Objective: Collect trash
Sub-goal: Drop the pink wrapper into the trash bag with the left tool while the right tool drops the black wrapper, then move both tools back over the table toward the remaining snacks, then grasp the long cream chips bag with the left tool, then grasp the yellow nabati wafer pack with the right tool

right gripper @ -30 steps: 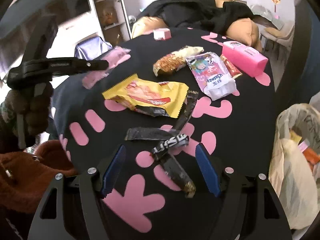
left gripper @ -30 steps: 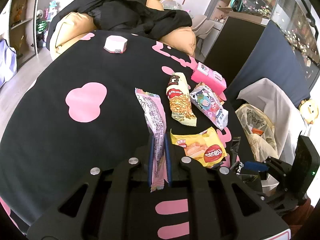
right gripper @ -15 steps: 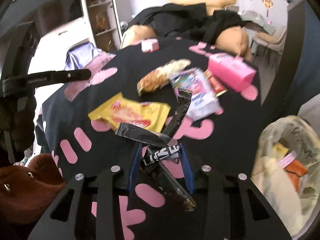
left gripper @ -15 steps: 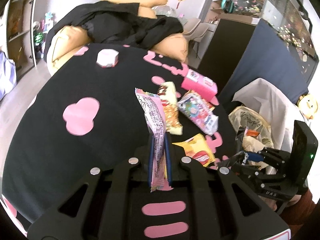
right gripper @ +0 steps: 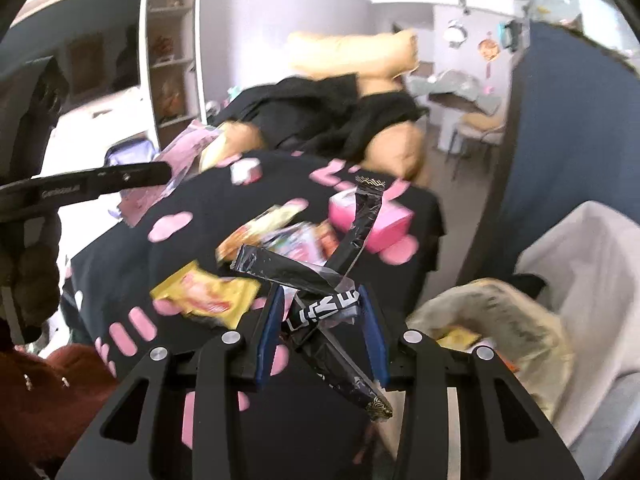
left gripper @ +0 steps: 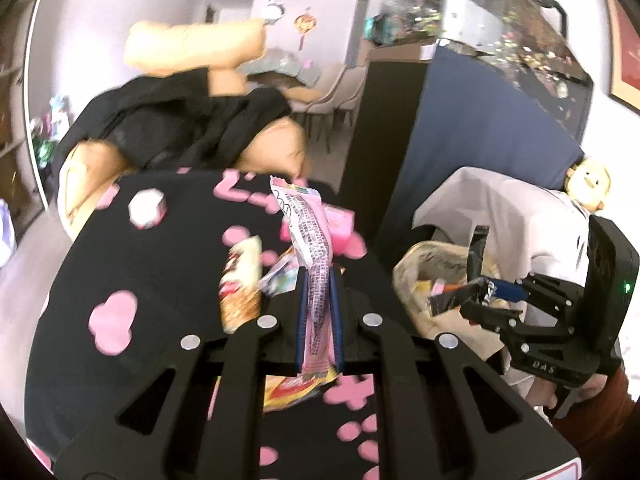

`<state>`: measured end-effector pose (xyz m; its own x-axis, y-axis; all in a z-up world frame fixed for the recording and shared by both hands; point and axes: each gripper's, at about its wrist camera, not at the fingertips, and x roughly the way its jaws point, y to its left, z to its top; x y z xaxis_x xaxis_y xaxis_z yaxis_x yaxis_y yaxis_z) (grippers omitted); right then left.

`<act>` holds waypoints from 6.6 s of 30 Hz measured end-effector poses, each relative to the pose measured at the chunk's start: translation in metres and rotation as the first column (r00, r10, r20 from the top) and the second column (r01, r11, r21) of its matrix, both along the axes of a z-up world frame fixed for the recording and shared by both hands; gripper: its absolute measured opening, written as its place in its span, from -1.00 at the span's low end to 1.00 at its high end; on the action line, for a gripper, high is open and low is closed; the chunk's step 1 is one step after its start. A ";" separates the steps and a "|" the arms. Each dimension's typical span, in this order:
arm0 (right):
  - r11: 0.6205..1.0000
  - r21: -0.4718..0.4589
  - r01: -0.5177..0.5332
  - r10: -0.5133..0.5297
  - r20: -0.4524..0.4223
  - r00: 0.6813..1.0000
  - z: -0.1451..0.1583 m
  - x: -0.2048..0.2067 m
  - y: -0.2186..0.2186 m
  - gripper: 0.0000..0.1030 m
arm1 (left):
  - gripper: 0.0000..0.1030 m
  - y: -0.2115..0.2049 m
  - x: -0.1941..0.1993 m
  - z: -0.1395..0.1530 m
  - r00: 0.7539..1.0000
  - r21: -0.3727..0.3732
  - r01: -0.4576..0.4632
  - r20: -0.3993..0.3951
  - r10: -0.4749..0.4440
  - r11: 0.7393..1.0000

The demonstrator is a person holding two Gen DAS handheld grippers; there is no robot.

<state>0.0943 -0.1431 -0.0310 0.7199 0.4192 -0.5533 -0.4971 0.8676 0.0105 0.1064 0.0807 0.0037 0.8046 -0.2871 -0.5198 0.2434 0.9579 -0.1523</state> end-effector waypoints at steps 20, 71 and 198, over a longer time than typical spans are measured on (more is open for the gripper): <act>0.928 0.068 0.367 -0.372 0.099 0.923 0.048 0.017 -0.168 -0.29 | -0.83 -0.177 0.079 -0.027 0.917 -0.145 0.373 -0.089 -0.388 0.916; 0.939 -0.061 0.340 -0.345 -0.184 0.920 -0.056 0.075 -0.092 0.39 | 0.10 0.086 0.037 -0.077 0.971 -0.074 -0.191 -0.159 0.178 0.979; 0.997 -0.079 -0.012 -0.017 -0.357 0.934 -0.104 0.096 0.189 -0.15 | -0.29 0.188 -0.005 -0.124 0.902 -0.152 -0.395 -0.252 0.351 0.906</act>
<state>0.1902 0.0459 -0.1350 0.4692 0.3621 -0.8054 -0.4709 0.8742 0.1187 0.1014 0.2688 -0.1198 0.7478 -0.1010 -0.6562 -0.1854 0.9172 -0.3526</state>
